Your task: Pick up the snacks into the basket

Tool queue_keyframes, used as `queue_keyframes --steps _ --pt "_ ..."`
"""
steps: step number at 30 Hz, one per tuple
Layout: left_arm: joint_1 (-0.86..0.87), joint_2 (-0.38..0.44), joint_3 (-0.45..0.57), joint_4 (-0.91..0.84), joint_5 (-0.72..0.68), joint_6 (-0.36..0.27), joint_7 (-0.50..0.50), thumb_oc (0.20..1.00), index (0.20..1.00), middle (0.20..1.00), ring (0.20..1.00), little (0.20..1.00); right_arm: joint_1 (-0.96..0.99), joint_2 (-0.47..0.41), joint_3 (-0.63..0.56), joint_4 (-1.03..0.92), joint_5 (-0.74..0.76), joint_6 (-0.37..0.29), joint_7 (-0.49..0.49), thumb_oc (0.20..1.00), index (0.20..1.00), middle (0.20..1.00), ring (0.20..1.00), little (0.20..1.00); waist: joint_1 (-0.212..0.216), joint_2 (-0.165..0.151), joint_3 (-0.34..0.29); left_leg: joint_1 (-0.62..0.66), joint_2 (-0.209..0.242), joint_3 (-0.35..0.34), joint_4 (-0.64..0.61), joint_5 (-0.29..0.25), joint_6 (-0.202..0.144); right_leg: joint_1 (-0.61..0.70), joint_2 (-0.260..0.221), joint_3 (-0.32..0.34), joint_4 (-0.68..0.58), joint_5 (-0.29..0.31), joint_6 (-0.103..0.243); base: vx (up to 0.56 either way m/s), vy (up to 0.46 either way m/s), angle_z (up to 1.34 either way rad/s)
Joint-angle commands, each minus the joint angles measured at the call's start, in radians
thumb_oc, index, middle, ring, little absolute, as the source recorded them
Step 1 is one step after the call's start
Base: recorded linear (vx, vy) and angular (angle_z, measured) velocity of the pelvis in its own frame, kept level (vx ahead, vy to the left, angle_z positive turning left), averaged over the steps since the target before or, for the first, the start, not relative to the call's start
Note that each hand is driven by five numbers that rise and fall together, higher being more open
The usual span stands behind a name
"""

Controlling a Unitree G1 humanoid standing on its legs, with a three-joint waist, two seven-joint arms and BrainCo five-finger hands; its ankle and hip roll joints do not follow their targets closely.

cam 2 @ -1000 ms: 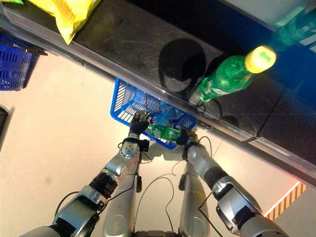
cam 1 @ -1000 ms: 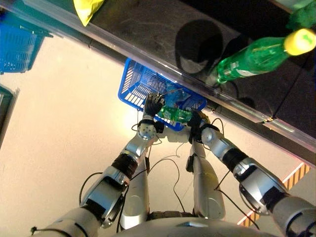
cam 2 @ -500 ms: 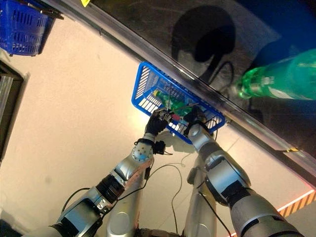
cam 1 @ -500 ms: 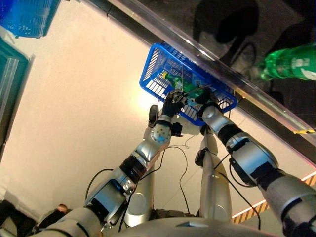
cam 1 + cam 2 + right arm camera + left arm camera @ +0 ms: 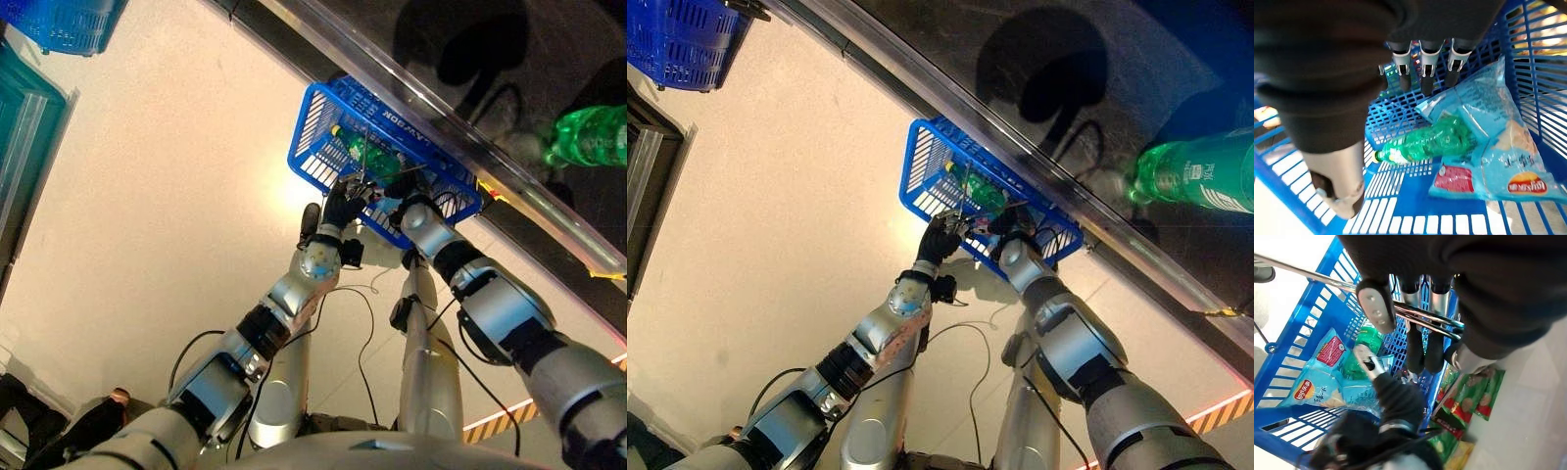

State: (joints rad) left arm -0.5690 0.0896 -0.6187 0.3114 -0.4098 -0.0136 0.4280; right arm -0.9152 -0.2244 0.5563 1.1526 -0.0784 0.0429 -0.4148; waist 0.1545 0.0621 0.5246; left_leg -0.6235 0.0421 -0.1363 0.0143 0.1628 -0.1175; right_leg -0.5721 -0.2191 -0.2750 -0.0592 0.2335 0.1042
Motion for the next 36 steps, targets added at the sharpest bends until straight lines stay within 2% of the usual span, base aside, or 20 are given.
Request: queue_keyframes --steps 1,2,7,10,13,16,18,19,20,23,24,25,26,29,30,34,35,36 --pt "-0.058 -0.072 -0.001 -0.115 -0.016 -0.083 -0.027 0.2 0.2 0.2 0.2 0.2 0.012 0.022 -0.006 0.0 0.002 -0.018 0.004 1.0 1.0 1.0 1.0 1.0 -0.005 0.035 -0.005 0.058 -0.109 0.047 -0.065 -0.014 0.062 0.038 0.009 0.042 0.032 -0.057 0.063 0.0 0.001 0.06" --pt "-0.042 -0.058 0.019 -0.09 -0.011 -0.081 -0.022 0.2 0.2 0.2 0.2 0.2 0.074 0.032 0.002 -0.041 0.011 -0.029 0.023 1.0 1.0 1.0 1.0 1.0 -0.01 0.021 -0.005 0.085 -0.107 0.047 -0.066 -0.02 0.063 0.063 0.014 0.042 0.033 -0.064 0.062 0.0 0.001 0.04" --pt "-0.015 -0.023 0.076 0.006 0.045 -0.066 -0.007 0.2 0.2 0.2 0.2 0.2 0.195 0.034 0.014 -0.124 0.009 -0.039 0.054 1.0 1.0 1.0 1.0 1.0 -0.031 -0.009 -0.005 0.143 -0.103 0.054 -0.066 -0.028 0.065 0.114 0.017 0.045 0.039 -0.074 0.059 0.01 0.002 0.04" --pt "0.025 0.015 0.149 0.169 0.095 -0.046 0.014 0.2 0.2 0.2 0.2 0.2 0.32 0.012 -0.006 -0.175 0.01 -0.053 0.073 1.0 1.0 1.0 1.0 1.0 -0.054 -0.033 -0.005 0.232 -0.1 0.058 -0.068 -0.043 0.067 0.194 0.025 0.051 0.049 -0.092 0.055 0.01 -0.011 0.05" --pt "0.051 0.04 0.193 0.224 0.108 -0.043 0.013 0.2 0.2 0.2 0.2 0.2 0.367 -0.01 -0.032 -0.19 0.02 -0.056 0.095 1.0 1.0 1.0 1.0 1.0 -0.066 -0.037 -0.005 0.273 -0.099 0.061 -0.072 -0.047 0.069 0.226 0.026 0.053 0.056 -0.098 0.053 0.03 -0.008 -0.05" --pt "0.11 0.079 0.276 0.327 0.133 -0.022 -0.006 0.2 0.2 0.2 0.2 0.2 0.465 -0.046 -0.072 -0.224 -0.011 -0.05 0.13 1.0 1.0 1.0 1.0 1.0 -0.087 -0.043 -0.005 0.373 -0.095 0.066 -0.083 -0.056 0.073 0.31 0.037 0.058 0.063 -0.115 0.047 0.04 -0.038 -0.09" --pt "0.116 0.085 0.28 0.364 0.159 -0.014 -0.019 0.2 0.2 0.2 0.2 0.2 0.482 -0.052 -0.084 -0.225 -0.018 -0.049 0.135 1.0 1.0 1.0 1.0 1.0 -0.093 -0.045 -0.005 0.395 -0.094 0.067 -0.083 -0.059 0.074 0.331 0.039 0.059 0.062 -0.118 0.046 0.03 -0.031 -0.07" --pt "0.129 0.092 0.291 0.406 0.189 -0.004 -0.022 0.2 0.2 0.2 0.2 0.2 0.505 -0.055 -0.098 -0.22 -0.02 -0.047 0.135 1.0 1.0 1.0 1.0 1.0 -0.1 -0.048 -0.021 0.41 -0.092 0.069 -0.087 -0.062 0.075 0.34 0.042 0.06 0.06 -0.12 0.045 0.11 -0.045 -0.1" --pt "0.159 0.108 0.316 0.502 0.268 0.014 -0.021 0.2 0.2 0.2 0.2 0.2 0.558 -0.055 -0.14 -0.194 -0.018 -0.046 0.135 1.0 1.0 1.0 1.0 1.0 -0.11 -0.049 -0.069 0.438 -0.089 0.075 -0.09 -0.073 0.078 0.364 0.049 0.068 0.053 -0.126 0.044 0.15 -0.056 -0.14" --pt "0.22 0.092 0.363 0.68 0.313 0.041 -0.049 0.2 0.2 0.2 0.2 0.2 0.618 -0.044 -0.203 -0.108 -0.011 -0.036 0.141 1.0 1.0 1.0 1.0 1.0 -0.12 -0.051 -0.139 0.484 -0.082 0.085 -0.098 -0.089 0.081 0.403 0.059 0.075 0.044 -0.135 0.041 0.15 -0.043 -0.2" --pt "0.22 0.092 0.363 0.681 0.313 0.04 -0.05 0.2 0.2 0.2 0.2 0.2 0.618 -0.044 -0.203 -0.108 -0.01 -0.037 0.14 1.0 1.0 1.0 1.0 1.0 -0.12 -0.051 -0.139 0.485 -0.081 0.085 -0.098 -0.089 0.081 0.404 0.059 0.075 0.043 -0.135 0.041 0.16 -0.048 -0.27" --pt "0.257 0.079 0.385 0.753 0.343 0.05 -0.064 0.2 0.2 0.2 0.2 0.2 0.653 -0.034 -0.261 -0.029 0.014 -0.029 0.142 1.0 1.0 1.0 1.0 1.0 -0.126 -0.049 -0.186 0.513 -0.075 0.09 -0.1 -0.1 0.082 0.43 0.064 0.078 0.037 -0.141 0.04 0.12 -0.033 -0.2" --pt "0.258 0.079 0.385 0.753 0.344 0.05 -0.064 0.2 0.2 0.2 0.2 0.2 0.654 -0.034 -0.261 -0.029 0.014 -0.029 0.142 1.0 1.0 1.0 1.0 1.0 -0.126 -0.049 -0.187 0.513 -0.075 0.09 -0.1 -0.1 0.082 0.431 0.064 0.078 0.036 -0.141 0.04 0.17 -0.055 -0.05" --pt "0.344 0.058 0.401 0.871 0.448 0.066 -0.08 0.2 0.2 0.2 0.2 0.2 0.722 -0.021 -0.369 0.136 0.037 0.0 0.134 1.0 1.0 1.0 1.0 1.0 -0.13 -0.041 -0.275 0.568 -0.063 0.09 -0.101 -0.122 0.083 0.488 0.074 0.072 0.029 -0.163 0.036 0.17 -0.067 -0.01" --pt "0.377 0.05 0.418 0.879 0.444 0.062 -0.076 0.2 0.2 0.2 0.2 0.2 0.74 -0.02 -0.383 0.167 0.023 0.012 0.133 1.0 1.0 1.0 1.0 1.0 -0.128 -0.039 -0.297 0.58 -0.061 0.09 -0.101 -0.127 0.082 0.503 0.076 0.071 0.027 -0.171 0.034 0.2 -0.087 -0.05" --pt "0.441 0.022 0.446 0.899 0.431 0.057 -0.085 0.2 0.2 0.2 0.2 0.2 0.788 0.003 -0.419 0.188 0.027 0.022 0.127 1.0 1.0 1.0 1.0 1.0 -0.125 -0.042 -0.348 0.614 -0.053 0.089 -0.099 -0.142 0.08 0.542 0.084 0.069 0.024 -0.188 0.032 0.11 -0.055 0.0" --pt "0.471 0.016 0.445 0.918 0.44 0.06 -0.112 0.2 0.2 0.2 0.2 0.2 0.808 0.012 -0.443 0.183 0.042 0.024 0.122 1.0 1.0 1.0 1.0 1.0 -0.128 -0.044 -0.38 0.632 -0.048 0.094 -0.099 -0.15 0.078 0.561 0.089 0.072 0.021 -0.195 0.031 0.11 -0.052 -0.02" --pt "0.471 0.016 0.445 0.918 0.44 0.06 -0.112 0.2 0.2 0.2 0.2 0.2 0.809 0.012 -0.442 0.183 0.042 0.024 0.122 1.0 1.0 1.0 1.0 1.0 -0.128 -0.044 -0.381 0.633 -0.048 0.094 -0.099 -0.15 0.078 0.562 0.089 0.072 0.02 -0.195 0.031 0.09 -0.047 -0.02"
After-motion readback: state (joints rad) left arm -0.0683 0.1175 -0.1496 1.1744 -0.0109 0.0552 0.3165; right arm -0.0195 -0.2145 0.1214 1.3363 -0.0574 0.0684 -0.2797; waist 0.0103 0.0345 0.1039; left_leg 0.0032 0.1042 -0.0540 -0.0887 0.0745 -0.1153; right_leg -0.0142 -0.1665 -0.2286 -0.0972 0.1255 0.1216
